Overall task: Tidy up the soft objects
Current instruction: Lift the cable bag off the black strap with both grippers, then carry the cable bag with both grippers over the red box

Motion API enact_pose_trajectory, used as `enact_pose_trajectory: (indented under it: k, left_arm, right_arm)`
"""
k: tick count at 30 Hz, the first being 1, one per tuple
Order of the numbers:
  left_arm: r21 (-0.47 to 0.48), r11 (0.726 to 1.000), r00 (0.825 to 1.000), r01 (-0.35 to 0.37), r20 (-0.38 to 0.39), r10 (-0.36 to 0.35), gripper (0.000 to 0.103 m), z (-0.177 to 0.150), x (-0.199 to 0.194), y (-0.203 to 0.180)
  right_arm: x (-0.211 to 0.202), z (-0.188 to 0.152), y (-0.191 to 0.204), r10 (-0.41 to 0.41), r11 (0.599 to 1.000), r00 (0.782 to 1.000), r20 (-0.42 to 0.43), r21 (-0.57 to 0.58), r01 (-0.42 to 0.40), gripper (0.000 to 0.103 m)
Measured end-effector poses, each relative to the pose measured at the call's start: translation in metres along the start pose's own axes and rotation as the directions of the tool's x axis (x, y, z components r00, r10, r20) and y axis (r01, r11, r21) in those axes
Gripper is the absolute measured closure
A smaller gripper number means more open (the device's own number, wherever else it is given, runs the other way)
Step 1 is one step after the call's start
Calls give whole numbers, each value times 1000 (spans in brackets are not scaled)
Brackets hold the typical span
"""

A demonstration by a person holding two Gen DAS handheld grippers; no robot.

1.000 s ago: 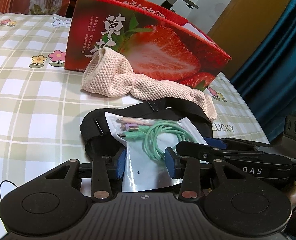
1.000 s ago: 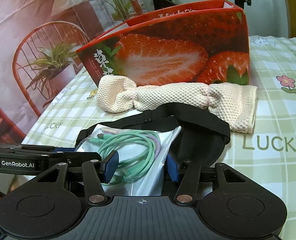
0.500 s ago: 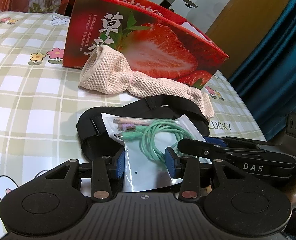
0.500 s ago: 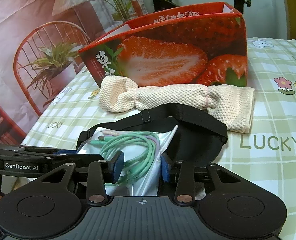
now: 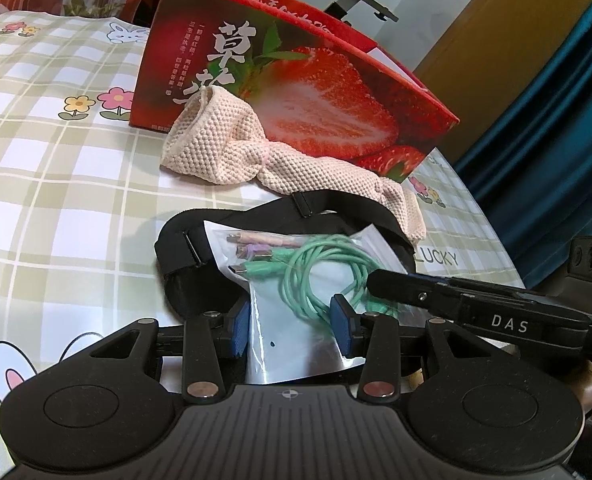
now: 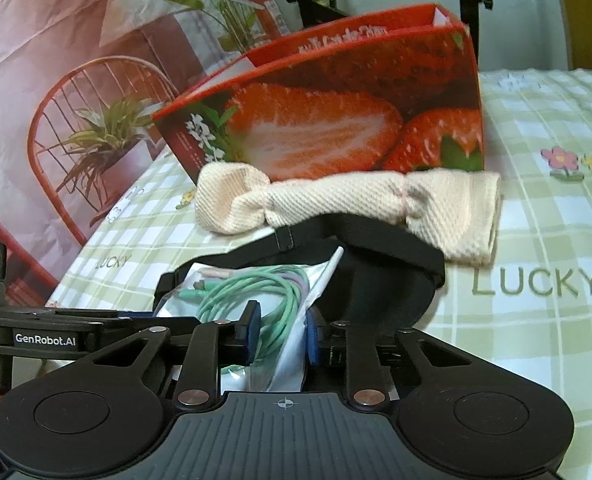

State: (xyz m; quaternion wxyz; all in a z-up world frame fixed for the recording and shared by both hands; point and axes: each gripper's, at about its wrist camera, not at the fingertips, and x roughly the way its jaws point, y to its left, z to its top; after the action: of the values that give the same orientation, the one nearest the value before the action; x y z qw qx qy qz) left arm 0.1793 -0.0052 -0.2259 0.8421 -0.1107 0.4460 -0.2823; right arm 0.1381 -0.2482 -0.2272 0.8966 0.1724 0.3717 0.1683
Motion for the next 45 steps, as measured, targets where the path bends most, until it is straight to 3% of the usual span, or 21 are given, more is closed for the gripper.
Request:
enact_pose_trajectory:
  k: [11,26,37,45]
  left_arm:
    - [31,999,996,34,82,-37,60,20,-25,-8]
    - [113,993,978,20,202,-43,60,100,-47,-41]
    - [110,994,969,-2,246,-25,60,169,-21,-34]
    - [71,997,980,-16,201,1,57,198,16,-16]
  right_arm:
    - [-23,25,14,20,995,994,106,-94,-10,84]
    - [-35,101,24,30,987,973,229,-158,6,82]
    - [-8,176,15,15,977,958,286,-210,47,82]
    - [36,211,-2,-7,976,971,238,-209,59,82]
